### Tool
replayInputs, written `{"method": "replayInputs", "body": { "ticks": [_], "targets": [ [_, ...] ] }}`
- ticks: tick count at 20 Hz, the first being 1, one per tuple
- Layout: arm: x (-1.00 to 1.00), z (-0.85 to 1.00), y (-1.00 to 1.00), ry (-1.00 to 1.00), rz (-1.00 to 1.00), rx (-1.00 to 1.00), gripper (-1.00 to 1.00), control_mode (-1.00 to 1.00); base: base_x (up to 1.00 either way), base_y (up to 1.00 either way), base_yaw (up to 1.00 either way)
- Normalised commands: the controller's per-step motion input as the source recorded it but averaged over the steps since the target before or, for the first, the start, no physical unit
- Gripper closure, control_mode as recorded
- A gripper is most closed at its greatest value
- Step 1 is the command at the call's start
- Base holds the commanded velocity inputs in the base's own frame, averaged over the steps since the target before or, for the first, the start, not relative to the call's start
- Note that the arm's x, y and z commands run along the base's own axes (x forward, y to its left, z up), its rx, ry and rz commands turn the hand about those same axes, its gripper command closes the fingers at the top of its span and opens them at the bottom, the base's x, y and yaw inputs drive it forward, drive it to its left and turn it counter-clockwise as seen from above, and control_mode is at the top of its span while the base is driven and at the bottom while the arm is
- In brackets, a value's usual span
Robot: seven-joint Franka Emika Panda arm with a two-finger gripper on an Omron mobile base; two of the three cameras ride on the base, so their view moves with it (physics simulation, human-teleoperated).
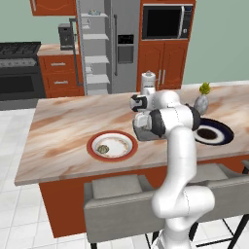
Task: Place two dumplings into each of the tupperware containers and then place the containers in the fridge.
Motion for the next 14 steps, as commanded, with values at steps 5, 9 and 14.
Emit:
{"method": "replayInputs", "body": {
  "ticks": [5, 9, 14],
  "targets": [
    [-0.04, 0.00, 0.00, 0.00, 0.00, 0.00, -1.00, -1.00, 0.00, 0.00, 0.00],
    [-0.06, 0.00, 0.00, 0.00, 0.00, 0.00, -1.00, -1.00, 0.00, 0.00, 0.00],
    [-0.11, 0.09, 0.00, 0.00, 0.00, 0.00, -1.00, -1.00, 0.00, 0.00, 0.00]
  ]
}}
